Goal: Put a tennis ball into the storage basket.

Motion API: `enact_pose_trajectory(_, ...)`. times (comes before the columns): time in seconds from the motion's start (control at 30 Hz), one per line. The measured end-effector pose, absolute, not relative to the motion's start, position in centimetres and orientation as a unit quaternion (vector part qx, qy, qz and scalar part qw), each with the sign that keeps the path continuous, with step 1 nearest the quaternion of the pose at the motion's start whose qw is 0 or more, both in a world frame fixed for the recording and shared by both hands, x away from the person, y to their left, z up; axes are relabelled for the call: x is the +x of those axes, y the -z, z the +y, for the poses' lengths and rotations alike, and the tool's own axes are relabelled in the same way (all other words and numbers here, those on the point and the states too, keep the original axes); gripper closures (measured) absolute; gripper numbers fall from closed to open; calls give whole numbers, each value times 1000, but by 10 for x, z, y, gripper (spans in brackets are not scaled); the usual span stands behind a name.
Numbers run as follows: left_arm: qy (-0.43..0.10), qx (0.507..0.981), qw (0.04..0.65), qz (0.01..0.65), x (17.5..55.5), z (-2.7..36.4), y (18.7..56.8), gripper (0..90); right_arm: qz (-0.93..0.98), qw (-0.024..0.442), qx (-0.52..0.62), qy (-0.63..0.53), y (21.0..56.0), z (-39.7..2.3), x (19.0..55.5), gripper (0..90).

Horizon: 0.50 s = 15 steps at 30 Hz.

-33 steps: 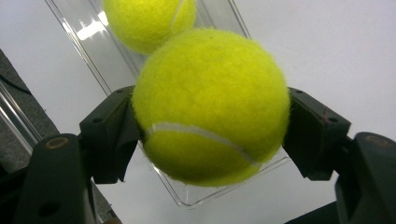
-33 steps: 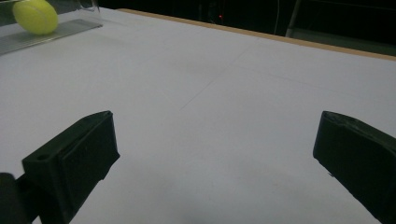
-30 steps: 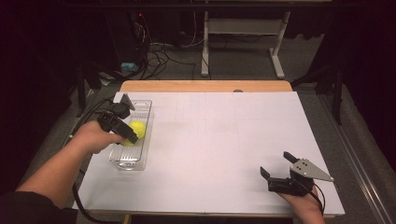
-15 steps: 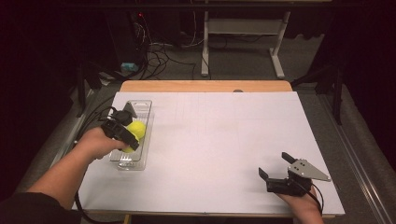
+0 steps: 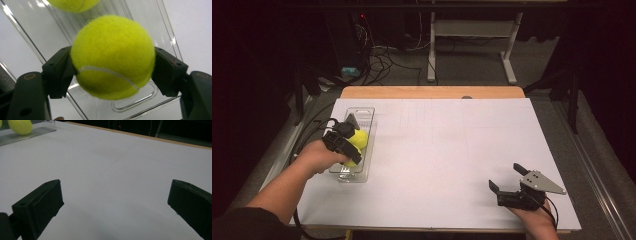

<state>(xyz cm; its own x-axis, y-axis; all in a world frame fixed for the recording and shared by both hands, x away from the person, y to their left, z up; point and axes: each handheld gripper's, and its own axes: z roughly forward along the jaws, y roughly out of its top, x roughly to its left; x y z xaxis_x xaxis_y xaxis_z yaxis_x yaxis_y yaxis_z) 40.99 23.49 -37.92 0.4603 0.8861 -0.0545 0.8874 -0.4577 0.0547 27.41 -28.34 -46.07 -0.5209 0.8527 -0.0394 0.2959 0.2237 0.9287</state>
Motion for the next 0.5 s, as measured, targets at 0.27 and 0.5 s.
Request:
enact_pose_trajectory(0.27, 0, 861, 64, 504, 407, 228, 356, 4, 729, 288, 394, -480, 461, -282, 274, 0)
enact_pose_trajectory(0.5, 0, 874, 67, 482, 405, 204, 355, 4, 728, 289, 393, -481, 461, -282, 274, 0)
